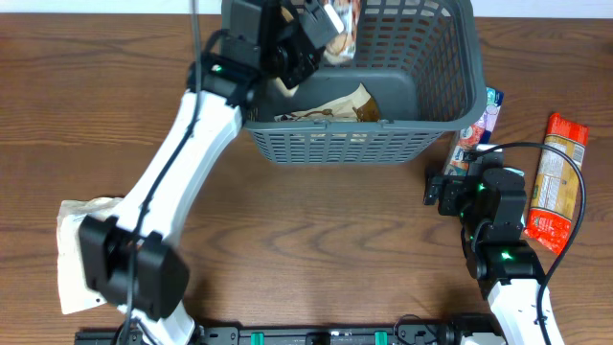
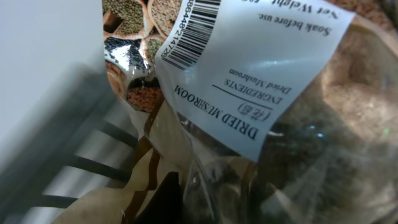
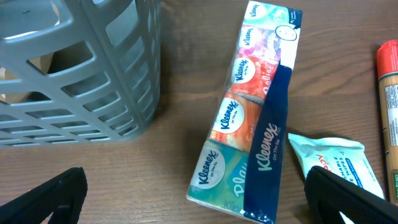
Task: Pack container
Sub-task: 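Carry the bag into the basket and release it, then move the left gripper down to the lower mushroom bag and grasp it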
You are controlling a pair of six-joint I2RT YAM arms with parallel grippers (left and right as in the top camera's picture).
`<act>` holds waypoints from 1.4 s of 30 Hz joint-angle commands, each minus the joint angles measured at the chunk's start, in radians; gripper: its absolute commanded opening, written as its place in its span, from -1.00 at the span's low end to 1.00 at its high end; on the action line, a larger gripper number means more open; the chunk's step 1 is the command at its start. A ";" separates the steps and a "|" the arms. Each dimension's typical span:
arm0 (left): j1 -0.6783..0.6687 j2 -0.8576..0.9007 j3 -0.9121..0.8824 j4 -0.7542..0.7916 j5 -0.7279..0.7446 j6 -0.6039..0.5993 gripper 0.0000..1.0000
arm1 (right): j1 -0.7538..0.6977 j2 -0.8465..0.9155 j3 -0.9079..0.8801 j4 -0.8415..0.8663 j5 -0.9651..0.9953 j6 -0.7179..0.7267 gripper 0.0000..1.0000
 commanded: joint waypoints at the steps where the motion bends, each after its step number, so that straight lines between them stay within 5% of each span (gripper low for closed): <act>1: -0.003 0.041 0.005 -0.028 0.013 0.016 -0.89 | -0.006 0.001 0.019 0.002 0.003 0.013 0.99; 4: -0.003 0.070 0.005 -0.070 0.013 0.017 -0.83 | -0.006 0.001 0.019 0.002 0.003 0.013 0.99; 11: -0.002 0.124 0.005 -0.167 0.009 0.016 -0.24 | -0.006 0.001 0.019 0.005 0.003 0.013 0.99; 17: -0.002 0.082 0.015 -0.180 0.009 0.016 0.01 | -0.006 0.001 0.019 0.006 0.003 0.013 0.99; 26: -0.002 -0.101 0.095 -0.169 -0.055 0.017 0.18 | -0.006 0.001 0.019 0.006 0.003 0.013 0.99; 33: 0.013 -0.253 0.117 -0.165 -0.239 0.004 0.23 | -0.006 0.001 0.019 0.005 0.003 0.013 0.99; 42: 0.264 -0.408 0.117 -0.529 -0.475 -0.534 0.47 | -0.006 0.001 0.019 0.006 0.003 0.013 0.99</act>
